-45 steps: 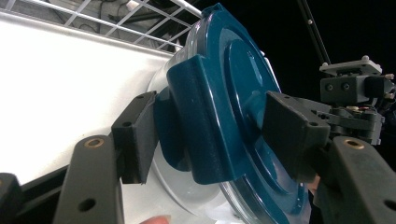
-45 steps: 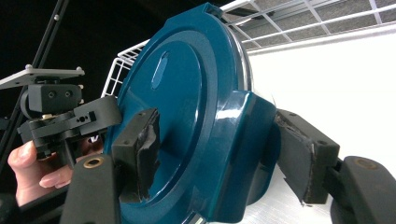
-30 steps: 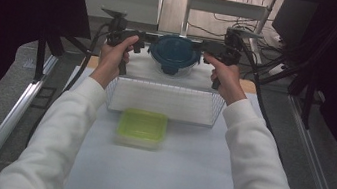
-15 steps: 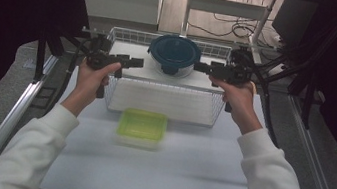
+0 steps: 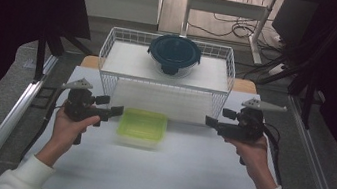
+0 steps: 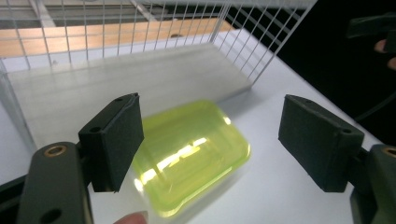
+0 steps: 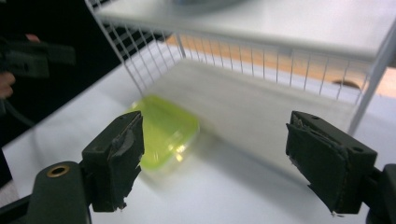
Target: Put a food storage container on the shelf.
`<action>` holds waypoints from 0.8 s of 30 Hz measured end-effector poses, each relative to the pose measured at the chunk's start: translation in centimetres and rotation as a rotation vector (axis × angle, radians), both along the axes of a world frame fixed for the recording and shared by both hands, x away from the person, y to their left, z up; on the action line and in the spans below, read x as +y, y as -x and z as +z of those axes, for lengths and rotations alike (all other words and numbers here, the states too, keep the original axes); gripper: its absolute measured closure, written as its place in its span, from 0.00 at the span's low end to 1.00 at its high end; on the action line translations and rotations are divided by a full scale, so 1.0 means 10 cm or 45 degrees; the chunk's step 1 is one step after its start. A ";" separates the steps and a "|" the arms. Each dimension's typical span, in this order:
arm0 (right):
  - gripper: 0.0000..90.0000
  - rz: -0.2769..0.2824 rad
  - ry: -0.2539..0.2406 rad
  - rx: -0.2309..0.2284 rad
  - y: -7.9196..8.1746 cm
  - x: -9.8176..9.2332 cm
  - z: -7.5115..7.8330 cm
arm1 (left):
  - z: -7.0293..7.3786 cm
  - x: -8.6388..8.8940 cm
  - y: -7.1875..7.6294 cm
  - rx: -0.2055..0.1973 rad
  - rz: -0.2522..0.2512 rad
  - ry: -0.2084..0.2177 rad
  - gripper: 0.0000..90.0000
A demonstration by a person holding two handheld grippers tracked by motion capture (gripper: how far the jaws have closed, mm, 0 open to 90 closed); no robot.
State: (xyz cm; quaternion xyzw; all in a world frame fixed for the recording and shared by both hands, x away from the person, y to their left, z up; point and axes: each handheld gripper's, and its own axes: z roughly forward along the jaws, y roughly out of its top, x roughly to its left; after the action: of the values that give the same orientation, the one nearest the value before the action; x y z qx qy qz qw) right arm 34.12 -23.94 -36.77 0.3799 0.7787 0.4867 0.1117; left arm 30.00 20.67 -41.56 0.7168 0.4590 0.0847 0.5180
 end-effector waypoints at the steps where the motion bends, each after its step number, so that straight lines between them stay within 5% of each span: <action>1: 0.20 0.001 0.014 -0.004 0.05 -0.01 -0.04 | -0.03 -0.02 0.03 0.005 -0.009 -0.020 0.24; 9: 0.18 0.030 0.067 0.048 0.40 -0.01 -0.34 | -0.29 -0.14 0.29 0.025 -0.054 -0.140 0.23; 15: 0.18 0.036 0.120 0.094 0.55 0.00 -0.59 | -0.48 -0.16 0.39 0.070 -0.049 -0.205 0.23; 18: 0.18 0.051 0.142 0.110 0.60 -0.01 -0.69 | -0.52 -0.19 0.44 0.057 -0.043 -0.281 0.23; 24: 0.18 0.032 0.140 0.135 0.62 -0.05 -0.75 | -0.53 -0.21 0.44 0.067 -0.055 -0.270 0.24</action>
State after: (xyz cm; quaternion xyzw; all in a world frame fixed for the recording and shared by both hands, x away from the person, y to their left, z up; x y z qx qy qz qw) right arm 27.89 -24.44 -44.32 0.3888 0.8137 0.4237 0.0850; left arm 25.56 18.57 -46.85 0.7792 0.4455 0.1027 0.4287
